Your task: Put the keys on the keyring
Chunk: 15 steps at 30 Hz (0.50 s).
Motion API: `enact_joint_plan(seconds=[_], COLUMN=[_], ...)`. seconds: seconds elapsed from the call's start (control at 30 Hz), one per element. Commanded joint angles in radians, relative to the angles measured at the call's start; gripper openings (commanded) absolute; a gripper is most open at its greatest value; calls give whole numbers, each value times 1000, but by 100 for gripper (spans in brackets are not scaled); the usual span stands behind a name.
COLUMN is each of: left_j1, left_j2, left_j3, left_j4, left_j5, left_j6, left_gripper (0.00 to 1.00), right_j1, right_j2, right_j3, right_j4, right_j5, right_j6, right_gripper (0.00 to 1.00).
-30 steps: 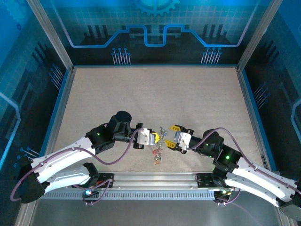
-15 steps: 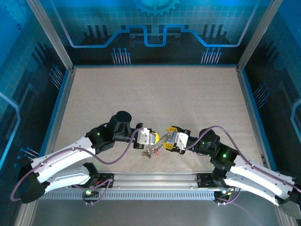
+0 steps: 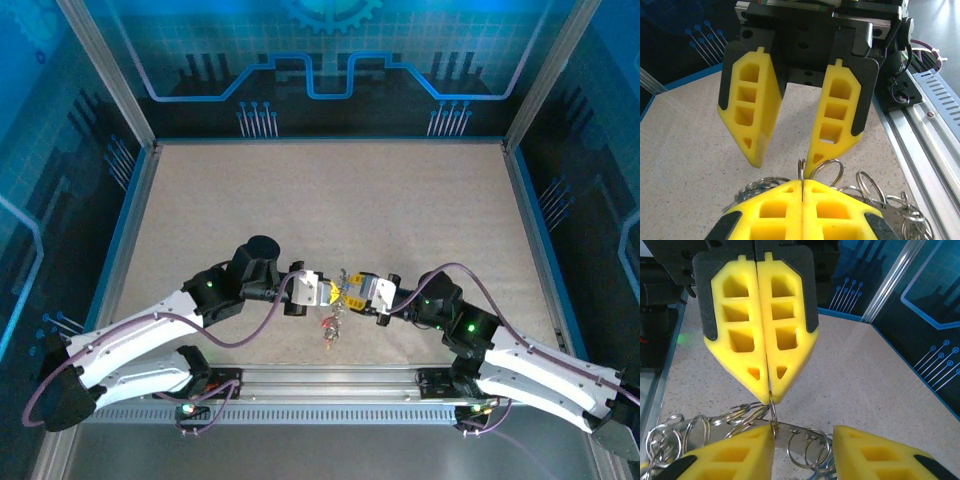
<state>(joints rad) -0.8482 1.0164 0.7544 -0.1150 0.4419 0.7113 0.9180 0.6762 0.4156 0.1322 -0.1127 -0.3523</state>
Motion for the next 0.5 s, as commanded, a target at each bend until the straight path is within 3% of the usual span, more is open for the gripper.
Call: enact_joint_plan(seconds=[0.0,0.47], left_j1=[-7,-7], left_j2=[5,13], left_j3=[1,-2], left_j4=[66,82], left_j5=[39,46], left_j6=[-16,-19], left_gripper=[0,0], right_j1=[10,12], right_j2=[-6,48], right_j3=[9,25], right_j4=[26,24], right_j5=[7,-42], right_j6=[6,7], right_gripper=[29,17])
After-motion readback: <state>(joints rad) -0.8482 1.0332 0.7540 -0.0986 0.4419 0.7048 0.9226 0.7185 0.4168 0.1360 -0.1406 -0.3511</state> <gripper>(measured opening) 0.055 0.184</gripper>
